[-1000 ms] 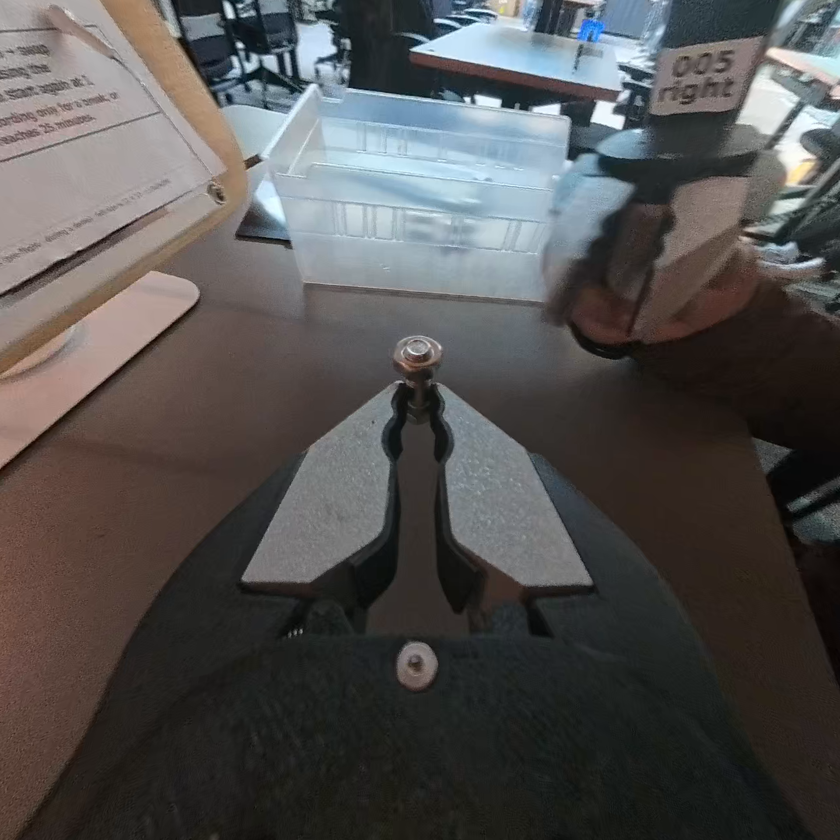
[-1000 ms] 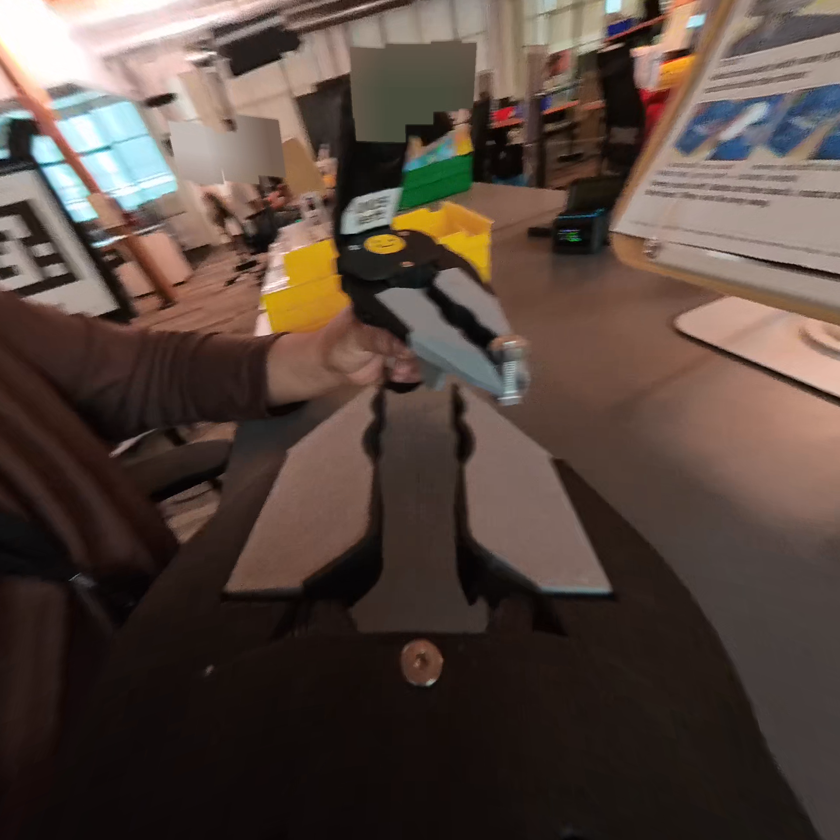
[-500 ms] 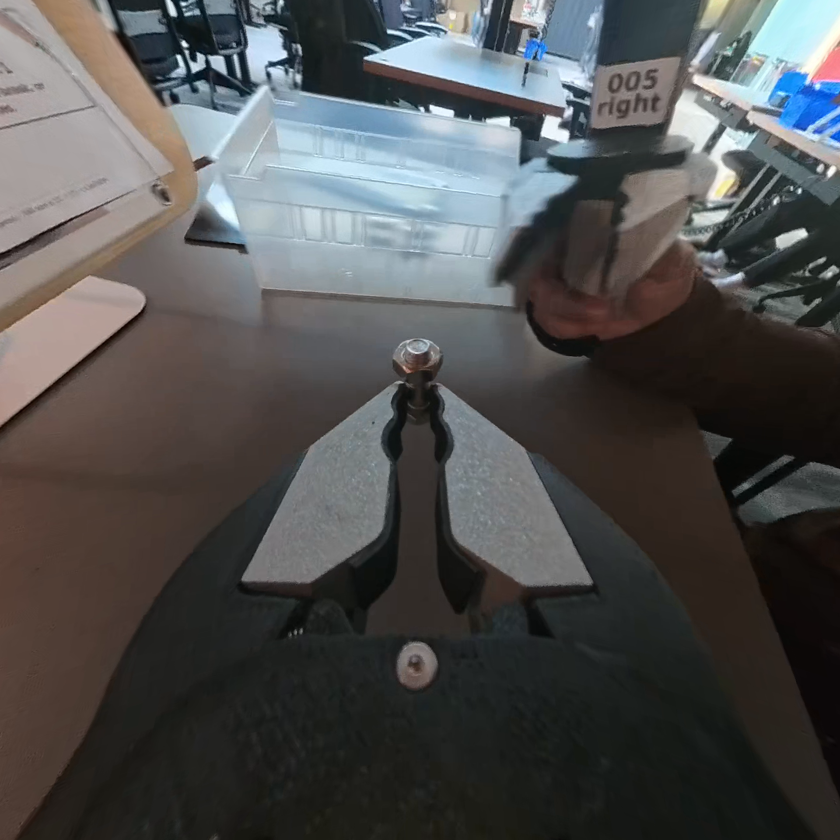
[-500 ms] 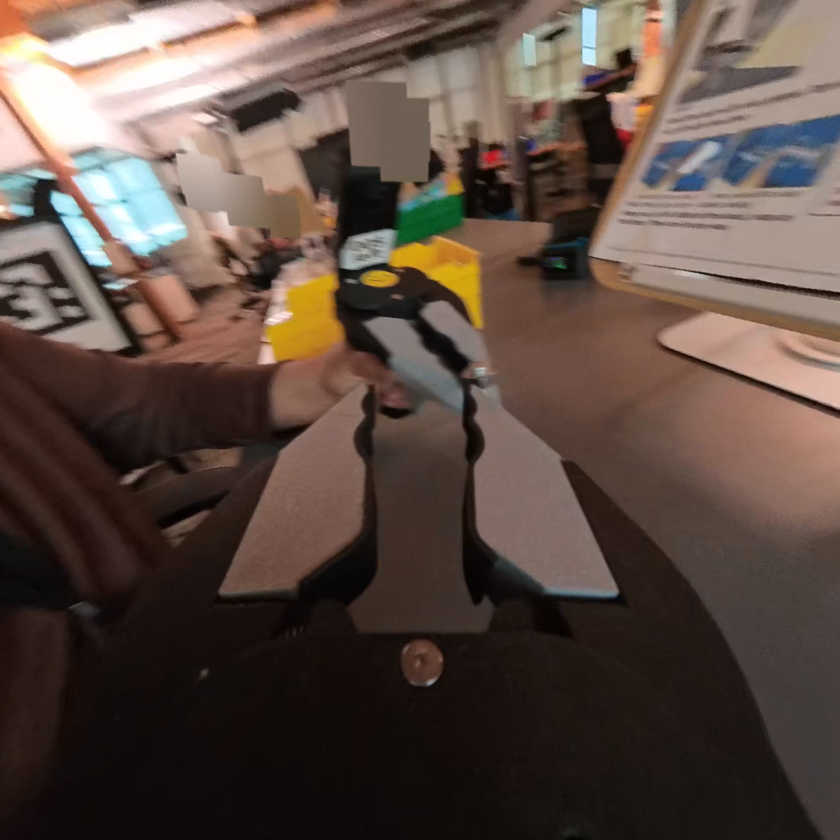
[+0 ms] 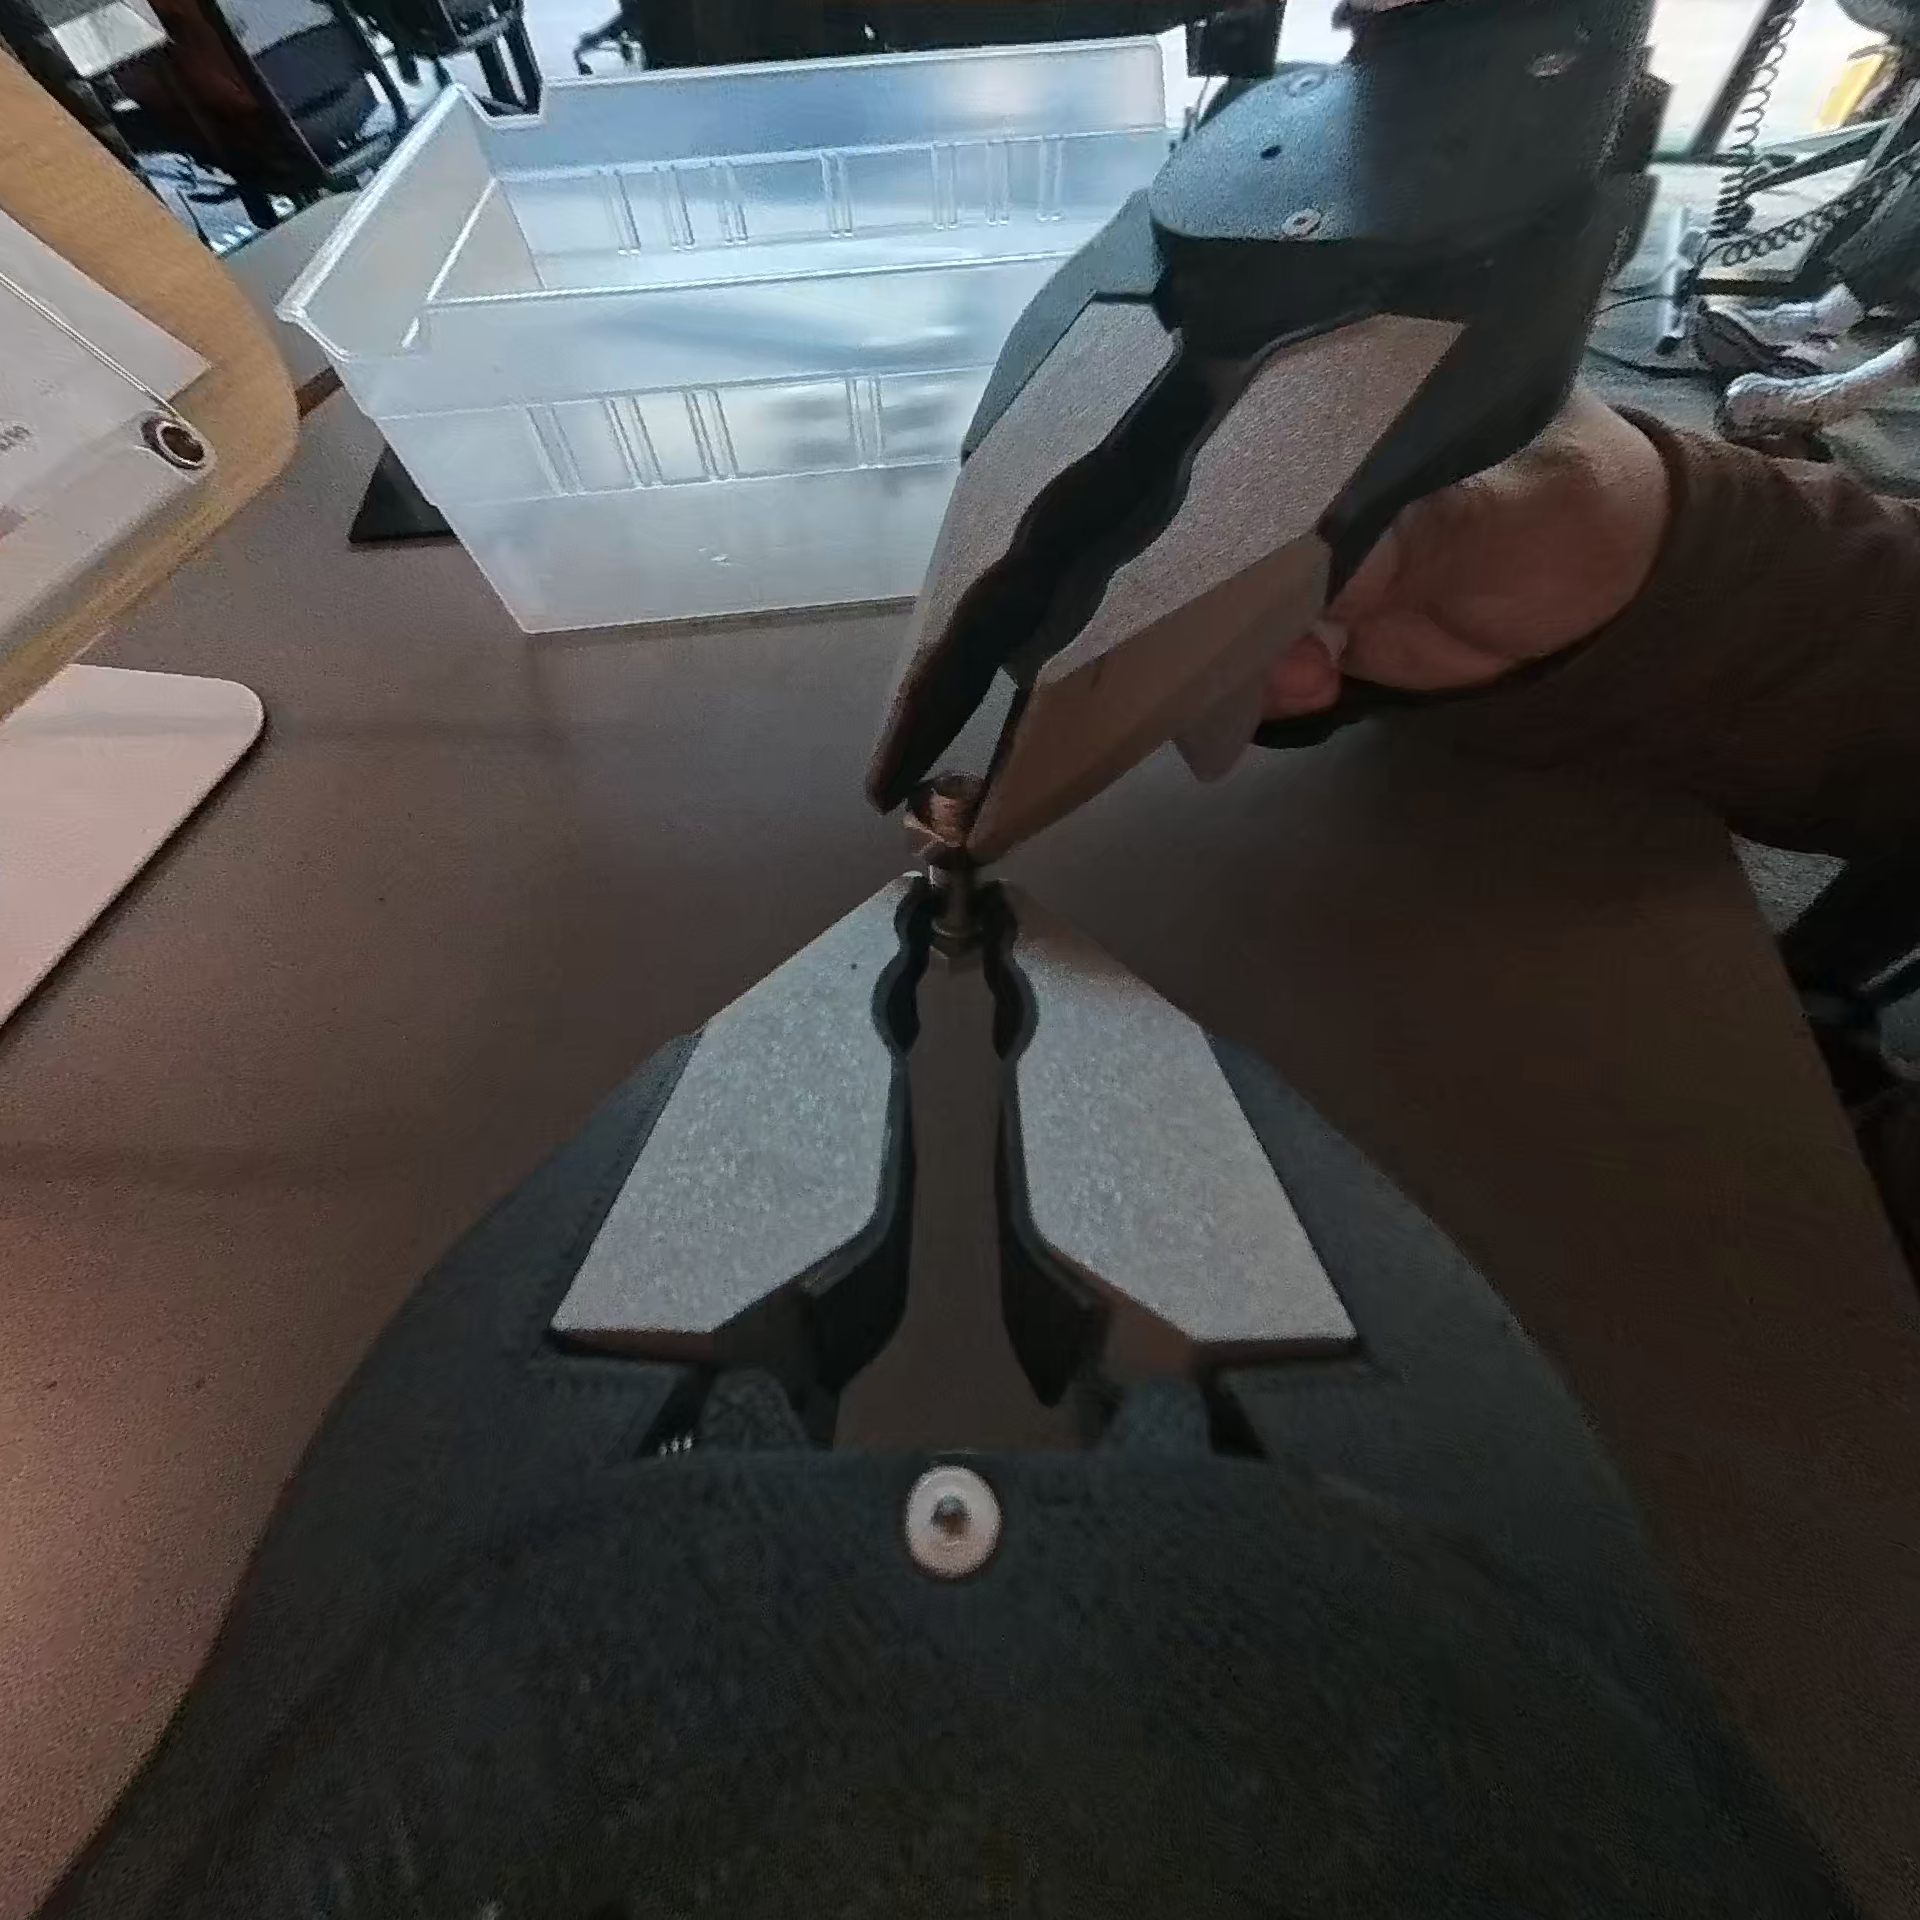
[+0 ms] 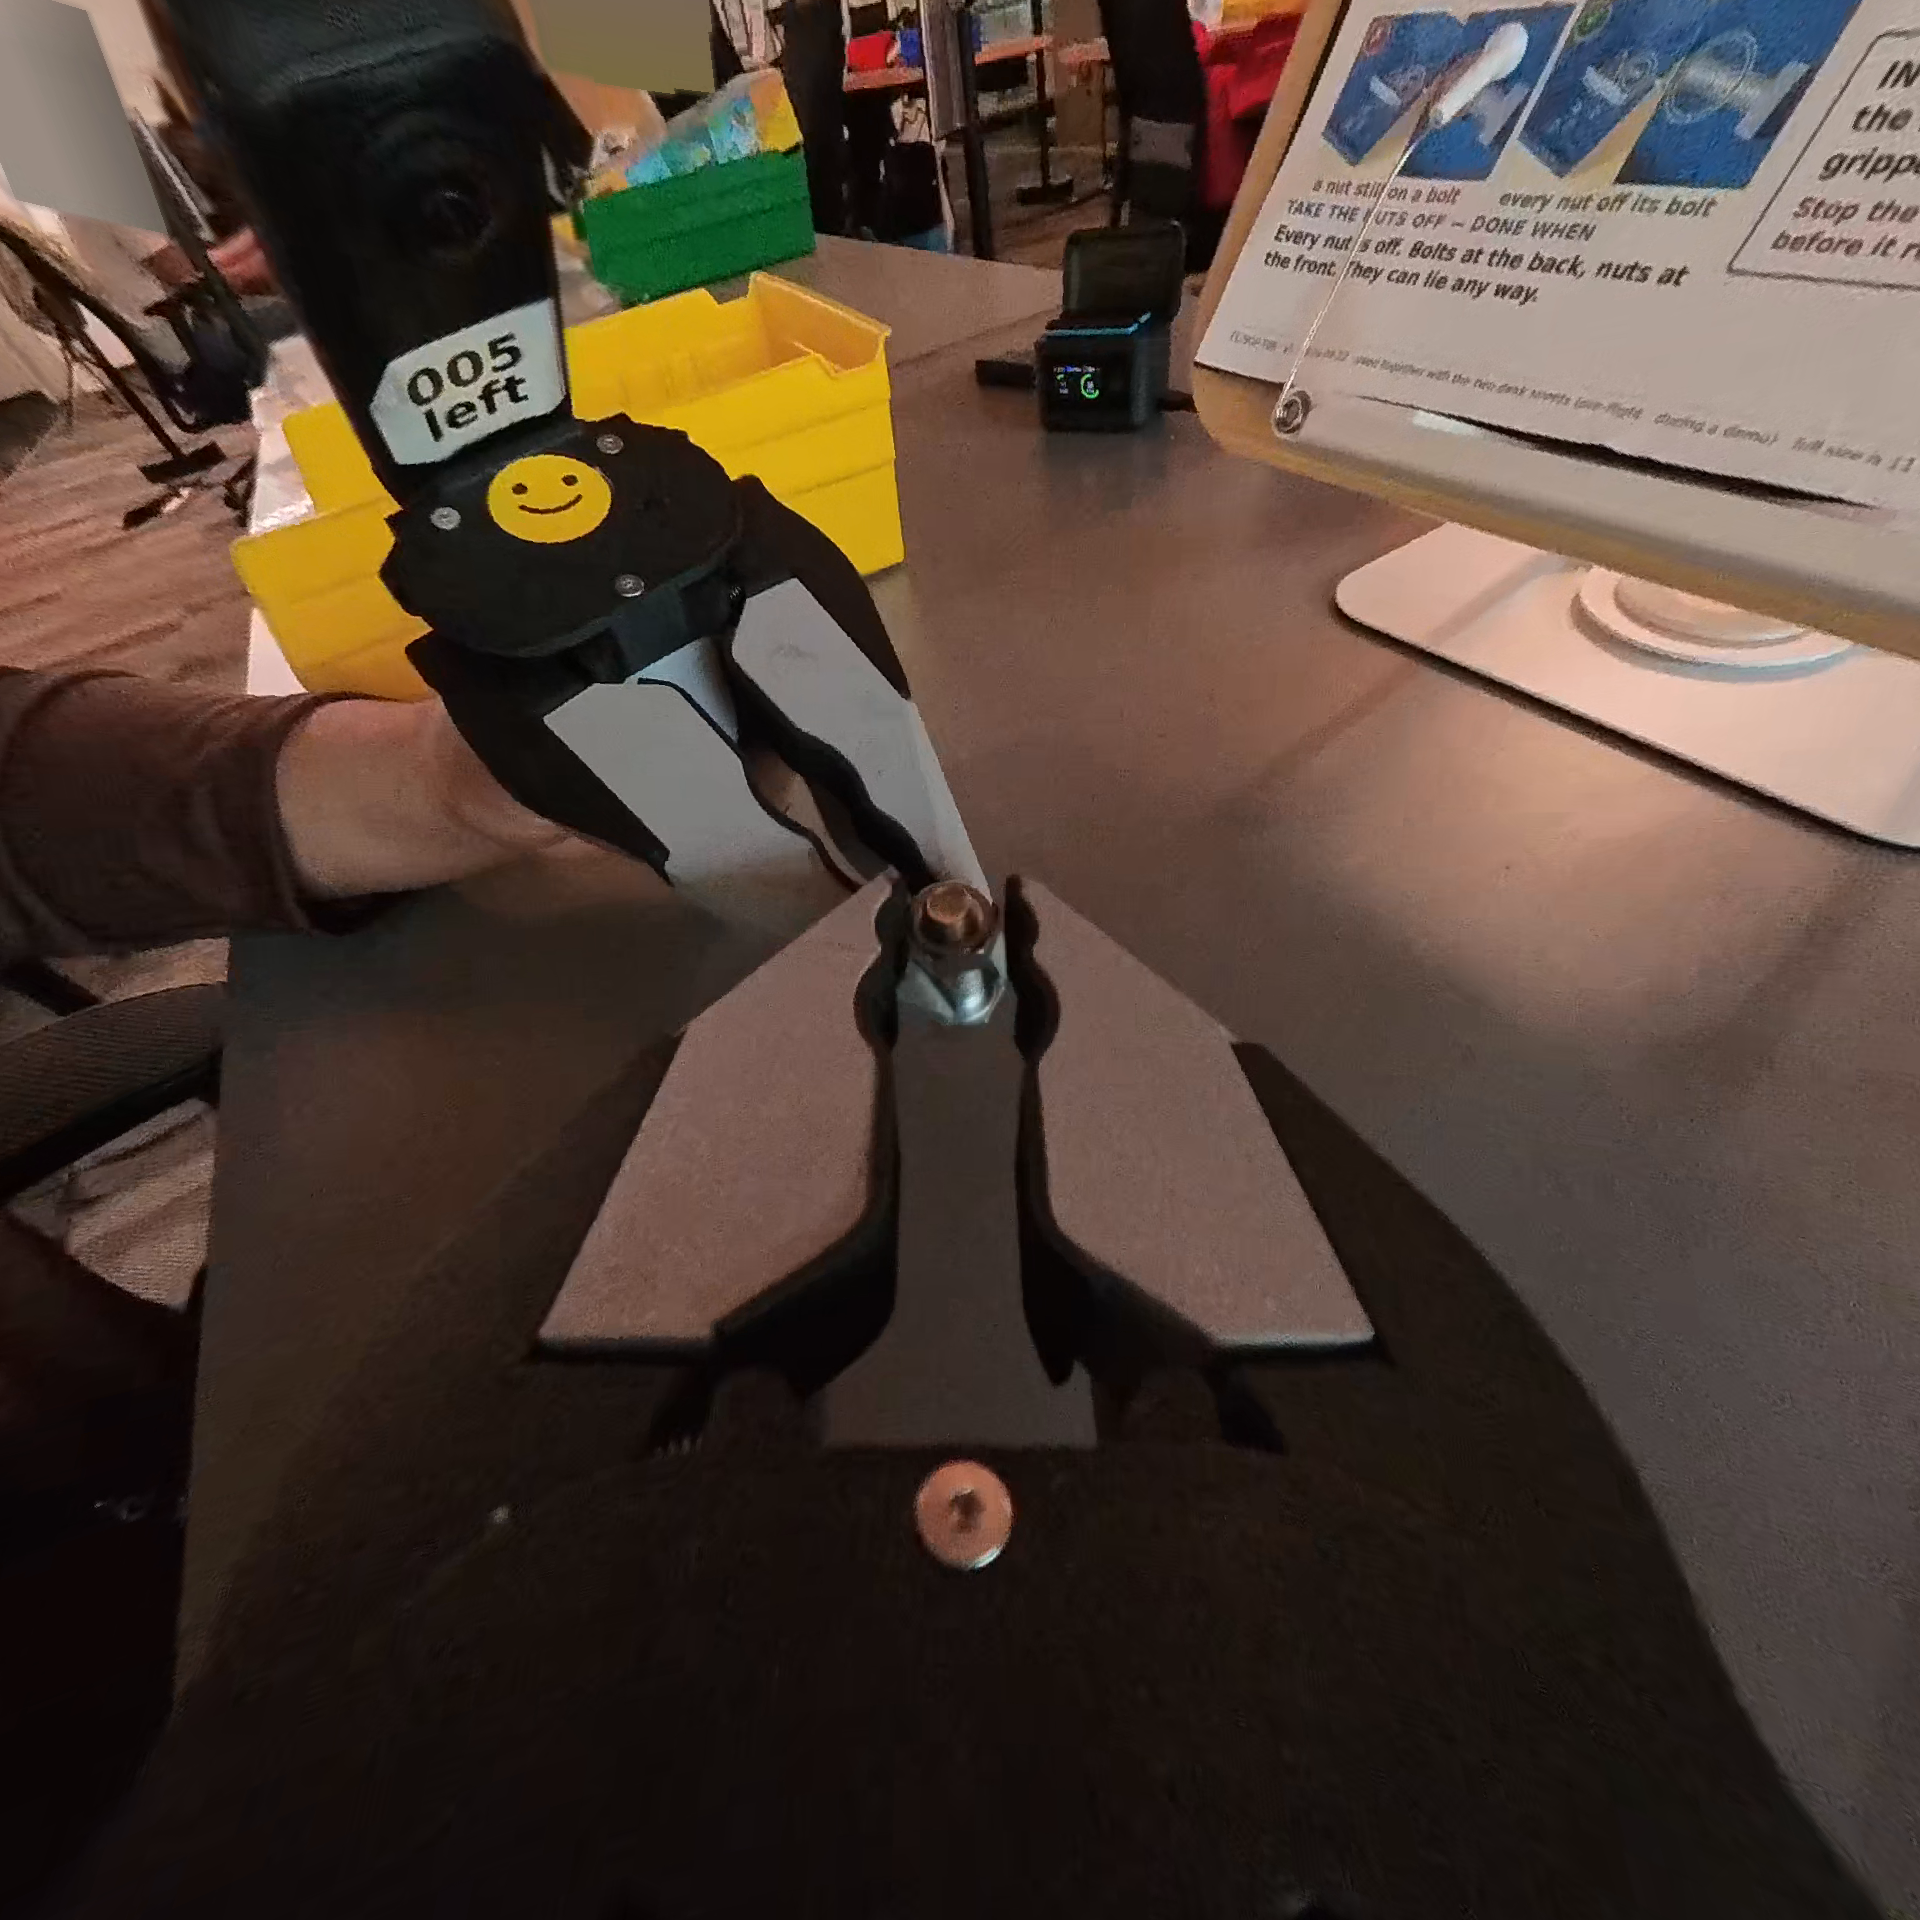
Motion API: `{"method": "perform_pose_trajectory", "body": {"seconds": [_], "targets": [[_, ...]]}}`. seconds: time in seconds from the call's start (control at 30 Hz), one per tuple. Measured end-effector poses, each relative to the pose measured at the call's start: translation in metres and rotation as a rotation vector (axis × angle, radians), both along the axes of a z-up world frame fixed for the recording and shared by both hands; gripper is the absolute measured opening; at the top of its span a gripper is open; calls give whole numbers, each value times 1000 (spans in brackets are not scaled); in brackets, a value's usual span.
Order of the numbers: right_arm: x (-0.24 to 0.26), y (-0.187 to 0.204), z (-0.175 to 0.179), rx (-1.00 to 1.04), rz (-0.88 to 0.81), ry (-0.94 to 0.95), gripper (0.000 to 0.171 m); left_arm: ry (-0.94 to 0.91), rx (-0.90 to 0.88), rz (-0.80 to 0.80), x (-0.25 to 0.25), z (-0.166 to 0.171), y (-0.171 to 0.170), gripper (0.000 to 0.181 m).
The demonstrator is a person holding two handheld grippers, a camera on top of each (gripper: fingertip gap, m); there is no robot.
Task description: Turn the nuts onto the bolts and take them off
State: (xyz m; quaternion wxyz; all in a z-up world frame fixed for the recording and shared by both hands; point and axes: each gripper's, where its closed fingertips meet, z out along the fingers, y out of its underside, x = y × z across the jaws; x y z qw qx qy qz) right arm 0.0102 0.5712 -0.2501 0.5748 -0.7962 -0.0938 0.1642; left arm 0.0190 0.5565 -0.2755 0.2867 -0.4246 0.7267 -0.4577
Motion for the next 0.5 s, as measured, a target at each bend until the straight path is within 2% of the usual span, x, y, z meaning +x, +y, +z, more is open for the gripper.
{"method": "perform_pose_trajectory", "body": {"seconds": [0.5], "targets": [[-4,0,0,-11,20,36,15,-36,-9,-18,0,3,-4,8]]}}
